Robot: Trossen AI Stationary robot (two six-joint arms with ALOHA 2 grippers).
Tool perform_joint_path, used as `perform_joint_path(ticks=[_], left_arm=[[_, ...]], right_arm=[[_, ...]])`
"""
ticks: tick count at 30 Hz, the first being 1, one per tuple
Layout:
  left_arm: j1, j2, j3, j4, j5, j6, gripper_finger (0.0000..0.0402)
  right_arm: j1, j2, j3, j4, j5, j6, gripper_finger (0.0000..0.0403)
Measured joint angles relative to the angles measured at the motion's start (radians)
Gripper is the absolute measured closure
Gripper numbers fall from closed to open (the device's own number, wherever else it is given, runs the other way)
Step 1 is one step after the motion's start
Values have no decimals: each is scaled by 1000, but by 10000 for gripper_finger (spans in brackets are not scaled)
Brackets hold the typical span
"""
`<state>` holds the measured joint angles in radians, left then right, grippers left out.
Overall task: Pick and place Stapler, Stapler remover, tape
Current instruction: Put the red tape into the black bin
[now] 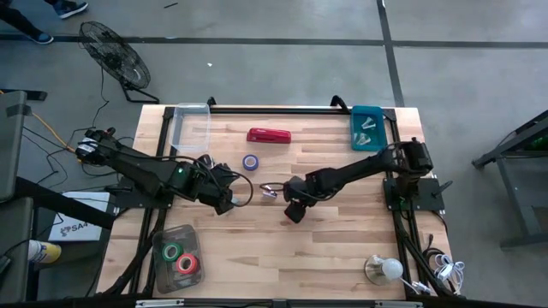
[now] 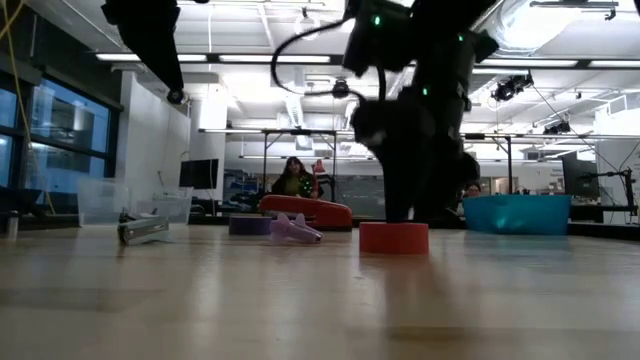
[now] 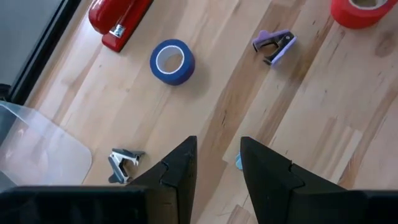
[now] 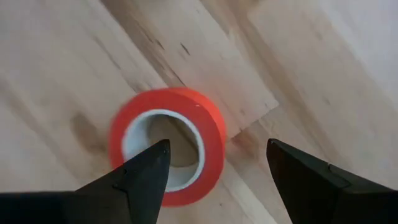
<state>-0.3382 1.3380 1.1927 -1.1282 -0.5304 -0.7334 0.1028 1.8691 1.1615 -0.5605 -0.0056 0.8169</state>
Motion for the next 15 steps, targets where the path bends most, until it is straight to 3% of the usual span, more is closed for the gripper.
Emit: perform_joint_path(ticks=[9, 15], left_arm=[[0, 0, 0, 5, -2, 0, 282], [0, 0, 0, 5, -2, -1, 282]], right_arm=[[4, 44, 5, -24, 45, 47, 146], [-17, 41, 2, -40, 47, 8, 195]])
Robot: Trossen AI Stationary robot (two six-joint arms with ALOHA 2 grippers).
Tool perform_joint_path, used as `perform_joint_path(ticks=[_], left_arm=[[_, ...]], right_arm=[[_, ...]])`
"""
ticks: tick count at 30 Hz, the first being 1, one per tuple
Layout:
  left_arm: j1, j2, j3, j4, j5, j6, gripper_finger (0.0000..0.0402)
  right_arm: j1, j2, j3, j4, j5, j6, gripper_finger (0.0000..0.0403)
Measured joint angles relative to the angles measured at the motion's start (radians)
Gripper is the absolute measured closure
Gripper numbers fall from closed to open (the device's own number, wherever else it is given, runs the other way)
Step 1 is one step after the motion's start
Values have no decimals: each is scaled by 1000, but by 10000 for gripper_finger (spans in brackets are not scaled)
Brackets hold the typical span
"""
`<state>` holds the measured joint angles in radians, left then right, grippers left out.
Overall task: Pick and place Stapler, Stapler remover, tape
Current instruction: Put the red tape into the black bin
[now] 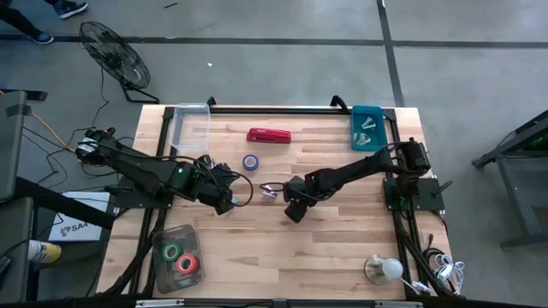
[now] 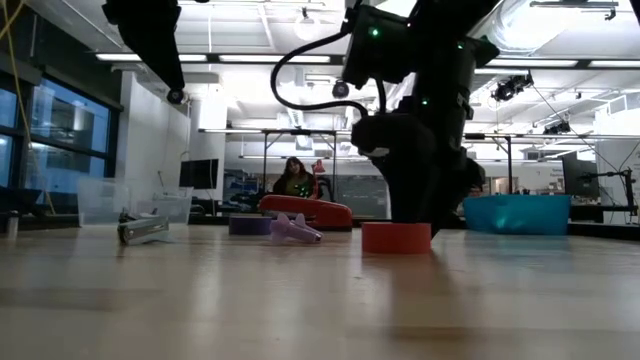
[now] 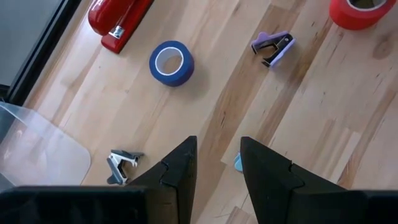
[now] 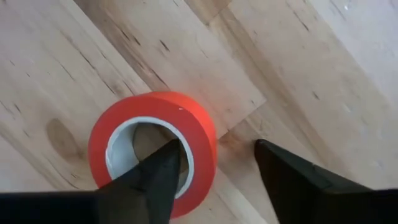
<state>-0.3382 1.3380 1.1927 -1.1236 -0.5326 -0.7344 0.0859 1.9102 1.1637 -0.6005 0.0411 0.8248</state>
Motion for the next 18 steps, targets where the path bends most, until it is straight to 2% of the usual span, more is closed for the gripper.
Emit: perform_joint_path(ticks=[11, 18], left_arm=[[0, 0, 0, 7, -5, -7, 282], [0, 0, 0, 75, -60, -1, 282]], right_arm=[[-8, -8, -3, -18, 3, -132, 364], [-40, -99, -5, -7, 10, -217, 371]])
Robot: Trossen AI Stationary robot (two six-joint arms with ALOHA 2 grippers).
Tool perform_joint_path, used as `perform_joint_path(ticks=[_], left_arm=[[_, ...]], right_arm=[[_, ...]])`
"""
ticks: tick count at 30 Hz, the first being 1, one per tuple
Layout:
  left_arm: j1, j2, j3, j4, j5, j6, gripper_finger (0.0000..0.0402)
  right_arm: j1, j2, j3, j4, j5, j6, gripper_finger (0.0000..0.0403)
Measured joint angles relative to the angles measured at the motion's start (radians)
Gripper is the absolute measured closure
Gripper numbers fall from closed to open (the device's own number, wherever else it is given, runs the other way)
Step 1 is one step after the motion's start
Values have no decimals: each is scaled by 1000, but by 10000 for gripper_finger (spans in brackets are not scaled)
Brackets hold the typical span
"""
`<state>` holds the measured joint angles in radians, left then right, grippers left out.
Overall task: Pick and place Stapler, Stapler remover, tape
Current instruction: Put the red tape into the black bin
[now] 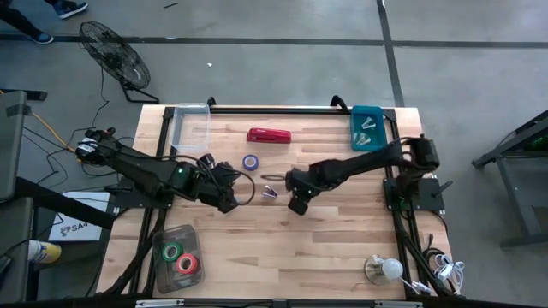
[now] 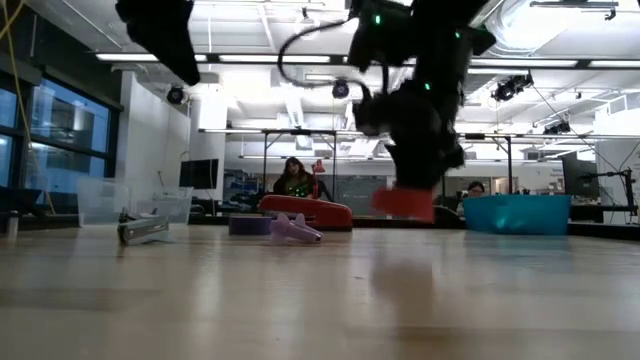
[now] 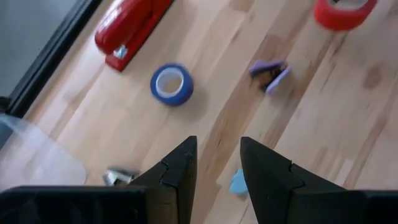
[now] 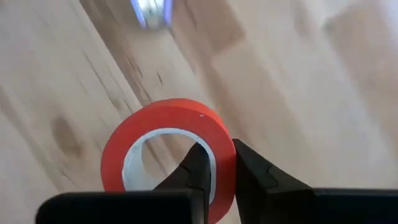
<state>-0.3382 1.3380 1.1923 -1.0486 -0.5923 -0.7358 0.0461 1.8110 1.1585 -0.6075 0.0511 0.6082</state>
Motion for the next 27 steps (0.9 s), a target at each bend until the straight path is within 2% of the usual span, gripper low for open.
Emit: perform_joint_path(ticks=[6, 13, 19, 27], left_arm=[[0, 0, 0, 146, -45, 51, 282], [42, 0, 0, 448, -29, 230, 282], [118, 0, 0, 739, 131, 372, 282], [189, 0, 0, 951, 265, 417, 282]], right_arm=[[-53, -141, 1, 115, 1, -120, 371], [-106, -320, 2, 339, 17, -333, 371], [-114, -421, 2, 457, 14, -521, 371], [-115, -449, 2, 533, -112, -638, 371]])
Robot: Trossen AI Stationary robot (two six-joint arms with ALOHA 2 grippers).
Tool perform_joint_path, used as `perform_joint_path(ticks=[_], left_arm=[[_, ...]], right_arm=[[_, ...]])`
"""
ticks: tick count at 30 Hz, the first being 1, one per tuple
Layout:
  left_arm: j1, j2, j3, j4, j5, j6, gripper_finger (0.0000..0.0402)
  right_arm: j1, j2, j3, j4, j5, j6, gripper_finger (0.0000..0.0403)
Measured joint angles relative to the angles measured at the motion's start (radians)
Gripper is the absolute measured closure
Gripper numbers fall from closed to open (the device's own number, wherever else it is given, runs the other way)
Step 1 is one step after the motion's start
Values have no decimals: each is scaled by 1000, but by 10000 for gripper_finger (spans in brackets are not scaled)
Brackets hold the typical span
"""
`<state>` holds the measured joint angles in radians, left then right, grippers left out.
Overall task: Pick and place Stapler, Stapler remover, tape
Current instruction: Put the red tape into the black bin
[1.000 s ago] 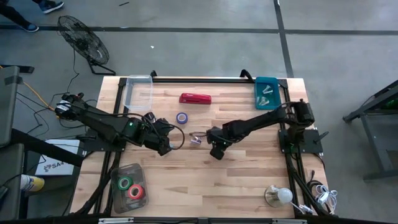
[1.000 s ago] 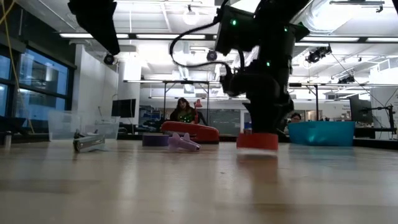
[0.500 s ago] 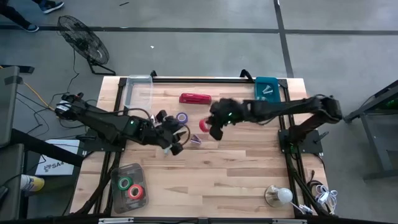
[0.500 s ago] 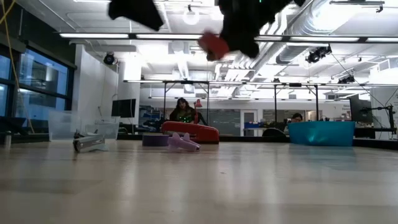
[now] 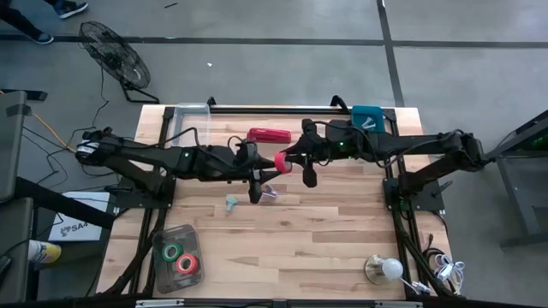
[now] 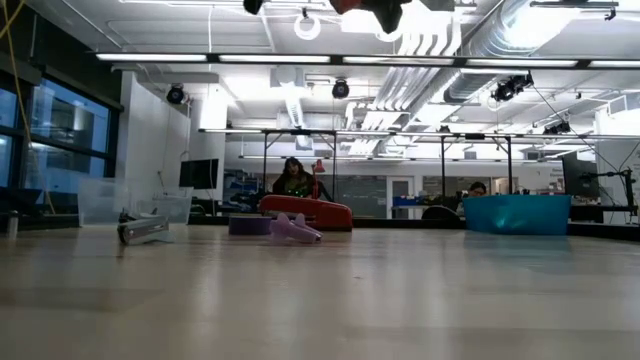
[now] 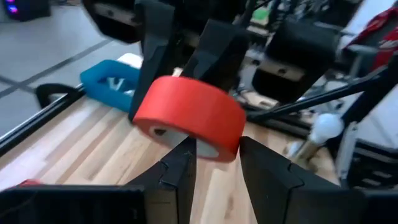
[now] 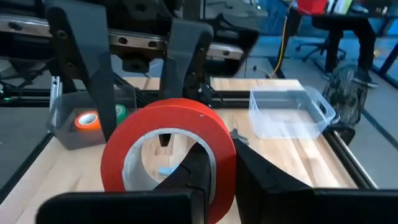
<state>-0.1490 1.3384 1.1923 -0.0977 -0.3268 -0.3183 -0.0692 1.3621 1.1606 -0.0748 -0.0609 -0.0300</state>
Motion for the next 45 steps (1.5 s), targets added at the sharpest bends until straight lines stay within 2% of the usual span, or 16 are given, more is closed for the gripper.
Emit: perform_joint_path(ticks=[10, 27, 30, 36, 42, 45], left_arm=[[7, 0, 0, 115, 49, 0, 282], [8, 0, -1, 225, 40, 1, 283], [8, 1, -1, 224, 32, 0, 298], [6, 1, -1, 226, 35, 7, 362], [5, 1, -1, 223, 43, 23, 362], [5, 1, -1, 222, 42, 22, 363]], right_arm=[[-16, -1, 1, 105, -12, -41, 371], [-68, 11, 2, 213, -72, -85, 371], [-68, 19, 2, 226, -76, -98, 371], [-68, 25, 2, 227, -94, -103, 371], [-68, 25, 2, 224, -102, -105, 370], [-68, 22, 2, 222, -101, -105, 340]])
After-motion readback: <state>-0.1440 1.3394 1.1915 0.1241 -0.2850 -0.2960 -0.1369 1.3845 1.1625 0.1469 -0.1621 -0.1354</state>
